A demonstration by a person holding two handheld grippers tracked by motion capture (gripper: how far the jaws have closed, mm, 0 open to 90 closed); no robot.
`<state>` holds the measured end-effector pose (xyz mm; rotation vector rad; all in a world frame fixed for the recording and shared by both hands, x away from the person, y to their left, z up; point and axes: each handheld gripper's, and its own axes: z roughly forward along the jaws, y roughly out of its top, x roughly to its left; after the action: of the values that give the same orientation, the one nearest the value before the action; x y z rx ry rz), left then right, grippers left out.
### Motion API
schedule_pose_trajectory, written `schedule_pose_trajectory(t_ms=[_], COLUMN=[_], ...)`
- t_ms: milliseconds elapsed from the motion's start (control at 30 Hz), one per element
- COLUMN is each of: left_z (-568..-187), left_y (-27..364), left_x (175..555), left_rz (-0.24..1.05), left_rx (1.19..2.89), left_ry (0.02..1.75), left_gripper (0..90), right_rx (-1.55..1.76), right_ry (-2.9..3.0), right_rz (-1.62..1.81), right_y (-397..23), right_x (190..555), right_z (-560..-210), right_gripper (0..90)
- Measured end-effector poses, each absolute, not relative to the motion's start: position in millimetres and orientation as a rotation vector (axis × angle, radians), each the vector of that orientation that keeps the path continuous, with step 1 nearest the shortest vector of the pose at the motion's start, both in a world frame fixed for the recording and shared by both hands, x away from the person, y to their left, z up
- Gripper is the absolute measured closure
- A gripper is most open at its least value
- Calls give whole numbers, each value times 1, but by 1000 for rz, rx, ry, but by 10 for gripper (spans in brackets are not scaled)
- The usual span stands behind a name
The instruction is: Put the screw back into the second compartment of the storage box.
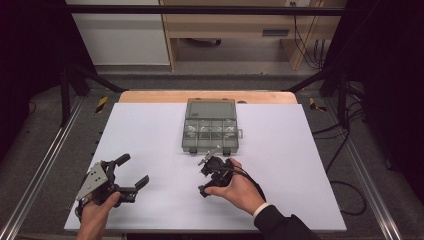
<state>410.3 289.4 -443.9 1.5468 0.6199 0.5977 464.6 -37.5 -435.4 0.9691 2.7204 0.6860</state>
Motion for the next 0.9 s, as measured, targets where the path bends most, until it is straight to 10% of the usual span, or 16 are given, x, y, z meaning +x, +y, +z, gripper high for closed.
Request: schedule_pose_trajectory(t_ms=[900], left_z=[-444], left_y=[289], left_x=[409], left_rz=[600], left_rx=[1553], left_ry=[617], left_gripper=[8], right_rx=[964], right_ry=[2769], right_rz=[662], right_y=[-27], right_x=[462], right_z=[-442], right_gripper=[613])
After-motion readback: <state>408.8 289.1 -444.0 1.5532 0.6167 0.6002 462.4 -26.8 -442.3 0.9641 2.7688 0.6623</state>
